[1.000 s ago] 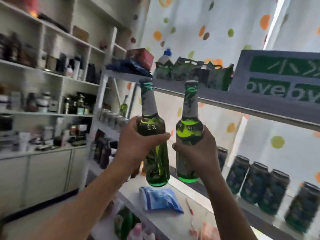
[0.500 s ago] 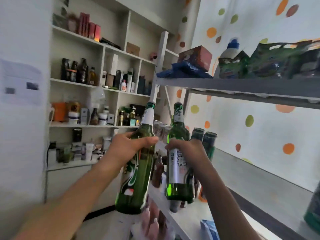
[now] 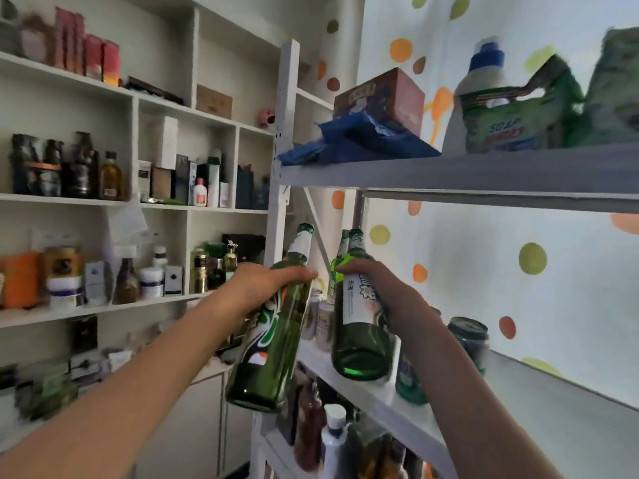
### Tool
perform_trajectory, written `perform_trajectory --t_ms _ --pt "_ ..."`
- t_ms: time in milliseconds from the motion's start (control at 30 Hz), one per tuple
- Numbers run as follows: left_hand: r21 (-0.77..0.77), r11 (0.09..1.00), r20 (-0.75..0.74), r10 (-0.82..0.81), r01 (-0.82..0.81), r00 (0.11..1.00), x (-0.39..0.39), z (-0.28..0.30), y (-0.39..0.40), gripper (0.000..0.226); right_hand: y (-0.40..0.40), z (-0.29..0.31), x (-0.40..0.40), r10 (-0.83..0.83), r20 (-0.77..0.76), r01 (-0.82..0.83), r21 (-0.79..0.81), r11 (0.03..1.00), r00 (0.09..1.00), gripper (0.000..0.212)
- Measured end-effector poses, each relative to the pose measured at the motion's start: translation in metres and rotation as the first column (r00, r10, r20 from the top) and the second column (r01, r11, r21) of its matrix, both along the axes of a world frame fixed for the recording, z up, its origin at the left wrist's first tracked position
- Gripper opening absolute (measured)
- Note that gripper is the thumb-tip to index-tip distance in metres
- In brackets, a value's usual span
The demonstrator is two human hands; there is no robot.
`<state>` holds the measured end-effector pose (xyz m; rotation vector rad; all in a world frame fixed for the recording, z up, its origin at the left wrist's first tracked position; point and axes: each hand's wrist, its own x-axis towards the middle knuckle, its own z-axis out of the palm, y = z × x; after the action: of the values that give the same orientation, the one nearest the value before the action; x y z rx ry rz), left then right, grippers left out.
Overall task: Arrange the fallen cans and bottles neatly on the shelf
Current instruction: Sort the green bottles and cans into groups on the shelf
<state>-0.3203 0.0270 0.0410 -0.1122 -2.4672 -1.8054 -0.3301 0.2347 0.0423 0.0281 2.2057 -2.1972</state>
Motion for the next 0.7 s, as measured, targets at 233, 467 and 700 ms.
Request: perform_trajectory --t_ms 233,467,700 --pt "0.045 0.945 0.153 -0.328 0.325 0.932 -0.118 0.031 0.015 0.080 0.017 0.037 -0.086 -0.135 0.049 0.134 0.031 0.991 0.990 0.040" --pt "0.149 0.888 0.168 -0.456 0.435 0.874 -0.220 0.041 0.049 0.084 0.037 0.036 -0.150 -0.407 0.057 0.408 0.005 0.913 0.912 0.044" --pt "0.241 0.859 0.022 -0.470 0.452 0.882 -0.279 0.048 0.094 0.079 0.074 0.032 -0.188 -0.740 -0.040 0.740 0.058 0.670 0.672 0.060"
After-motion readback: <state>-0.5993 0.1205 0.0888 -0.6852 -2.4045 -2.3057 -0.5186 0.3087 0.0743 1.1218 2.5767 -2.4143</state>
